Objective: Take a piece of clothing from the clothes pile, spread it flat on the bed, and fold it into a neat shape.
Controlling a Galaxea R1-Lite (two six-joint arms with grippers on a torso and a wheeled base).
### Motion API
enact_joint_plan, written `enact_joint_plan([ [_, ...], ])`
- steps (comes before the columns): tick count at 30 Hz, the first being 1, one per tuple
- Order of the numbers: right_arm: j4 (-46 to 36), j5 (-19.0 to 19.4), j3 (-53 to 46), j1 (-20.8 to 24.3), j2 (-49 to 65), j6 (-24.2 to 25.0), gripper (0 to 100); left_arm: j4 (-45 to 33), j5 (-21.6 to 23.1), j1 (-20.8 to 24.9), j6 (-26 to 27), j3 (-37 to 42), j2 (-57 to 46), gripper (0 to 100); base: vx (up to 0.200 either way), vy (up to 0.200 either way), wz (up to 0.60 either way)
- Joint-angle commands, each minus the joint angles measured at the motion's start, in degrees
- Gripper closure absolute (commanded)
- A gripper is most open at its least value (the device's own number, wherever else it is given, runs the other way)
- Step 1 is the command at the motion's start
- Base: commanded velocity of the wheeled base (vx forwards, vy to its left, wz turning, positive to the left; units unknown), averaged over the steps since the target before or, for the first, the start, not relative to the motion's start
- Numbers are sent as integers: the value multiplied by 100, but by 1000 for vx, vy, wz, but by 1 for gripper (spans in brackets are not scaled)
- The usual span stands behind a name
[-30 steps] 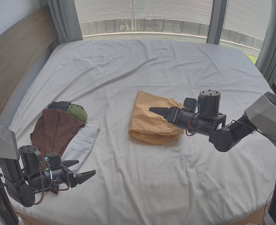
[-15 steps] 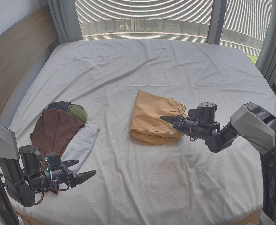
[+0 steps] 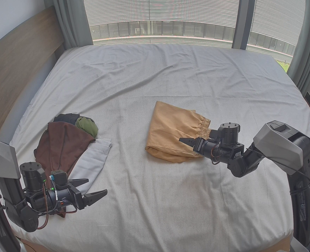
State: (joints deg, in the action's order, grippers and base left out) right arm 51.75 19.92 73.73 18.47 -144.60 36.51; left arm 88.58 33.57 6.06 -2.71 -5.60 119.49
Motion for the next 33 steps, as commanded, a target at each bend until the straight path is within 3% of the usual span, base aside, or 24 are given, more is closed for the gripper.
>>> enact_joint_plan([
  [1,257,-6,-895,43,1444,-12,0,2,150,27,-397,-56,-778,0,0,0,0],
  [7,195,-6,-1994,43,3676,-188,0,-7,176,80,-1004,-144,-2105,0,0,0,0],
  [14,116,-14,-3453,-98,5715,-1067,0,-77,150,115,-1900,103,-3802,0,0,0,0],
  [23,-649,-32,-4754,-950,8387,-1744,0,-517,70,-202,-1962,560,-5226,0,0,0,0],
  [26,-745,12,-5545,-1451,9706,-1876,0,-1563,79,-711,-1962,560,-6201,0,0,0,0],
  [27,-745,12,-5606,-1469,9802,-1893,0,-1659,88,-746,-1962,560,-6280,0,0,0,0],
  [29,-789,30,-6213,-1451,10769,-1981,0,-2784,79,-896,-1962,560,-7247,0,0,0,0],
  [31,-877,30,-6424,-1478,11094,-1981,0,-3189,79,-896,-1962,560,-7625,0,0,0,0],
  [33,-1255,21,-6810,-1530,11982,-1990,0,-4323,97,-887,-1962,551,-8601,0,0,0,0],
])
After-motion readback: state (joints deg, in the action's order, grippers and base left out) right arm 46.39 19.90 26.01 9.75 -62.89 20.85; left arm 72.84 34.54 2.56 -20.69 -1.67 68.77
